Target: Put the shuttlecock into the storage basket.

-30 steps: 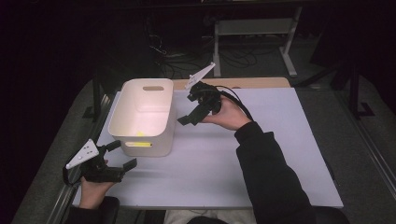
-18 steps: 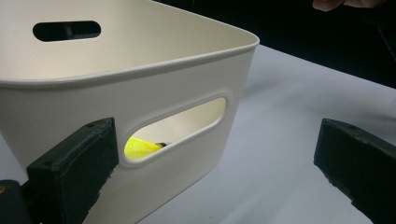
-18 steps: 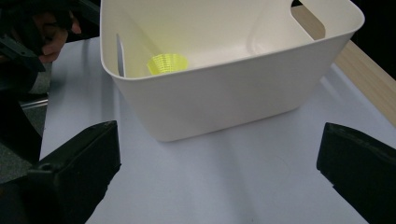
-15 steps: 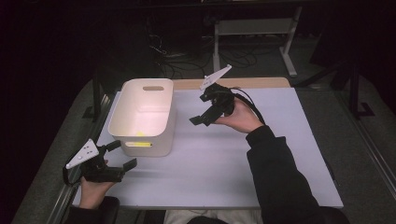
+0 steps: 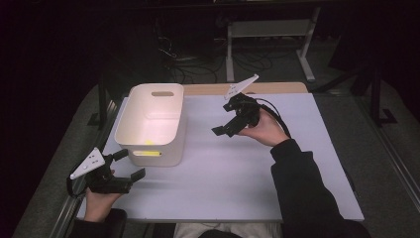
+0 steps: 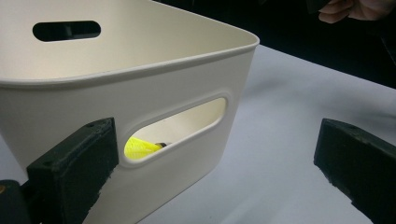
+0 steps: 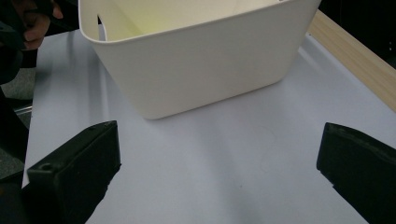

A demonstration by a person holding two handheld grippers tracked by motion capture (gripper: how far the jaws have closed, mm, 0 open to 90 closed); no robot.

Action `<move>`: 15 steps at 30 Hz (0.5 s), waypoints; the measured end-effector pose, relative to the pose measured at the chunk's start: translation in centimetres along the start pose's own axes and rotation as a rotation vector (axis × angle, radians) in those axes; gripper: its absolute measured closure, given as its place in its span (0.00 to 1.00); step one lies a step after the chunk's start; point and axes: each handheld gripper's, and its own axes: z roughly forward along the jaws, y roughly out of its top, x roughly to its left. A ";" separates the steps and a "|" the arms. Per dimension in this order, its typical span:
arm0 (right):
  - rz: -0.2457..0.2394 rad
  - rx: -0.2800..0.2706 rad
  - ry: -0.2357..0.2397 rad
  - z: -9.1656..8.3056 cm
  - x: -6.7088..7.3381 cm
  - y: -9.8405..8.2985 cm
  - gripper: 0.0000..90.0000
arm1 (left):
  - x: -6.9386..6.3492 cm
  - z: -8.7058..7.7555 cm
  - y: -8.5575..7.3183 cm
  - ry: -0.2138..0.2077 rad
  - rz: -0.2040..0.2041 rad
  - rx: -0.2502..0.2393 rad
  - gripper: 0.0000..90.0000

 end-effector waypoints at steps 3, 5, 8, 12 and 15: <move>0.003 -0.004 0.000 -0.2 0.0 -0.4 0.00 | 0.0 0.0 0.0 0.000 0.000 0.000 0.00; 0.005 -0.006 -0.002 -0.4 0.0 -0.6 0.00 | 0.0 0.0 0.0 0.000 0.000 0.001 0.00; 0.001 -0.009 -0.011 -0.7 0.1 -0.9 0.00 | 0.0 0.0 0.0 0.000 0.000 0.000 0.00; 0.001 -0.013 -0.012 -1.1 0.3 -1.3 0.00 | 0.0 0.0 0.0 0.000 0.000 0.000 0.00; -0.003 -0.015 -0.025 -1.3 0.4 -1.8 0.00 | 0.0 0.0 0.0 0.001 -0.001 0.001 0.00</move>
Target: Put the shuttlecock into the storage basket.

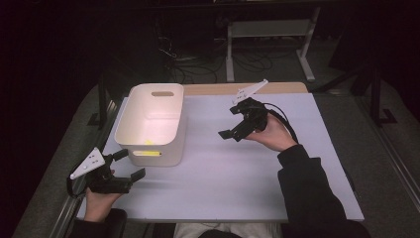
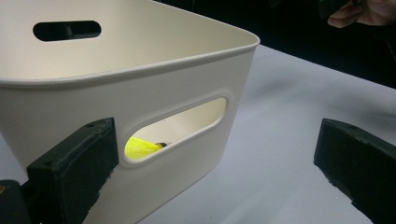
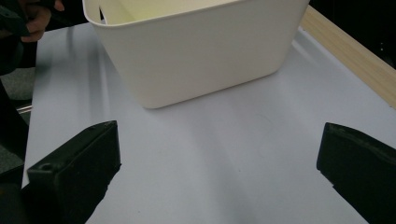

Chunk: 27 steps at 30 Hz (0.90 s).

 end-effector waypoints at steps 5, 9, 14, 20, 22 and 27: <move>0.004 0.005 -0.010 -0.3 0.0 -0.8 0.00 | 0.0 0.0 0.0 0.001 -0.001 -0.001 0.00; 0.011 0.004 -0.016 -0.5 -0.1 -1.7 0.00 | 0.0 0.0 0.0 0.001 -0.001 0.000 0.00; 0.029 0.002 -0.030 -1.0 -0.2 -2.6 0.00 | 0.0 0.0 0.0 0.001 -0.001 0.000 0.00; 0.041 -0.009 -0.038 -1.7 -0.1 -3.5 0.00 | 0.0 0.0 0.0 0.002 -0.001 0.001 0.00; 0.042 -0.010 -0.040 -1.9 0.0 -3.9 0.00 | 0.0 0.0 0.0 0.002 -0.001 0.001 0.00; 0.053 -0.017 -0.056 -2.5 0.1 -4.9 0.00 | 0.0 0.0 0.0 0.003 0.002 0.003 0.00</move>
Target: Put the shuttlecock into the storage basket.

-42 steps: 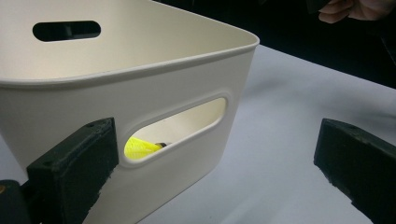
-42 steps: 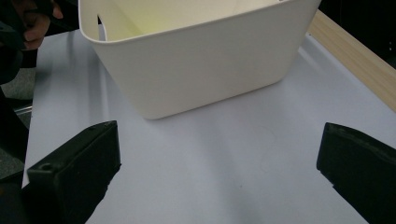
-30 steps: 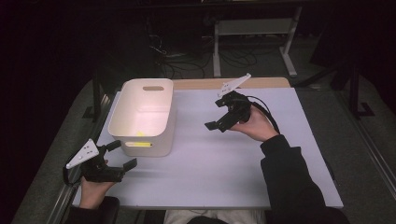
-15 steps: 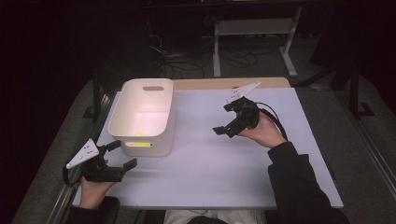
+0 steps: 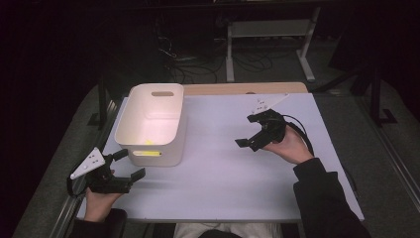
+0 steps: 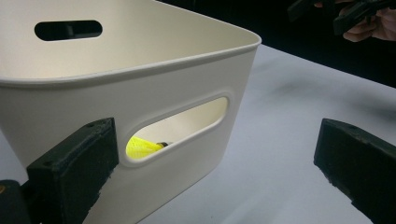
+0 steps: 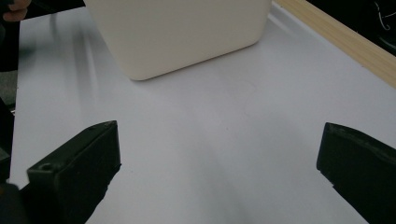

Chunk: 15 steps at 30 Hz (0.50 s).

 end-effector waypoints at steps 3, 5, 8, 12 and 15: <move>0.009 -0.007 0.000 -0.3 0.0 -0.5 0.00 | 0.0 0.0 0.0 0.000 0.000 0.000 0.00; 0.017 -0.013 0.002 -0.5 0.0 -0.8 0.00 | 0.0 0.0 0.0 0.001 0.000 0.000 0.00; 0.024 -0.021 0.004 -0.7 0.0 -1.3 0.00 | 0.0 0.0 0.0 0.001 -0.001 0.000 0.00; 0.037 -0.031 0.004 -0.9 0.0 -1.9 0.00 | 0.0 0.0 0.0 0.001 -0.001 0.000 0.00; 0.046 -0.041 0.003 -1.2 0.0 -2.4 0.00 | 0.0 0.0 0.0 0.002 -0.001 -0.001 0.00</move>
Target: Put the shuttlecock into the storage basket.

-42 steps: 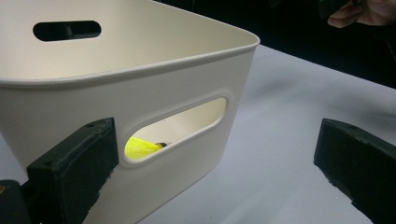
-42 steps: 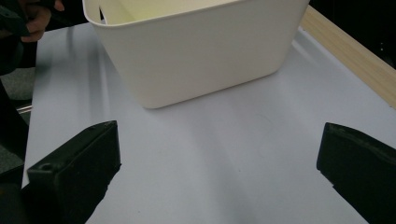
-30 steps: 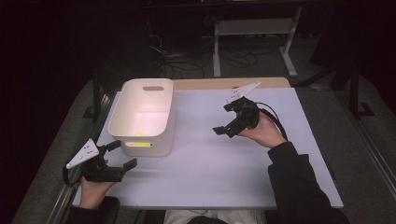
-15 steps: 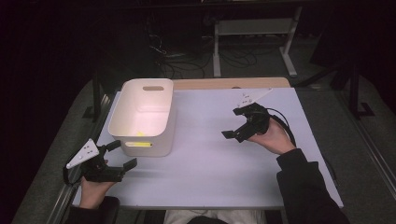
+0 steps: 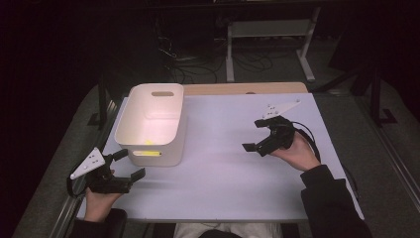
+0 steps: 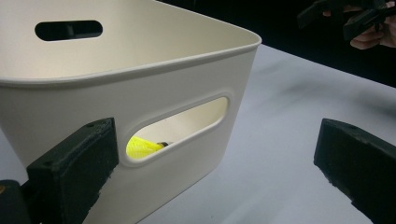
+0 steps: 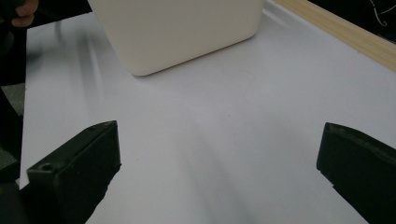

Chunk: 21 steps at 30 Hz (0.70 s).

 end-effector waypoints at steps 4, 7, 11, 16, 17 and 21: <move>0.017 -0.015 -0.004 -0.5 -0.1 -0.7 0.00 | 0.0 0.0 0.0 0.000 0.000 0.000 0.00; 0.044 -0.038 0.002 -1.1 -0.3 -1.4 0.00 | 0.0 0.0 0.0 0.001 0.002 0.000 0.00; 0.074 -0.044 -0.010 -1.7 -0.6 -2.5 0.00 | 0.0 0.0 0.0 -0.001 0.001 0.000 0.00; 0.097 -0.055 -0.023 -2.2 -0.9 -3.6 0.00 | 0.0 0.0 0.0 0.000 0.001 0.000 0.00; 0.103 -0.061 -0.028 -2.3 -0.9 -3.9 0.00 | 0.0 0.0 0.0 0.000 0.001 0.000 0.00; 0.112 -0.074 -0.042 -2.8 -0.9 -4.6 0.00 | 0.0 0.0 0.0 0.000 0.001 0.000 0.00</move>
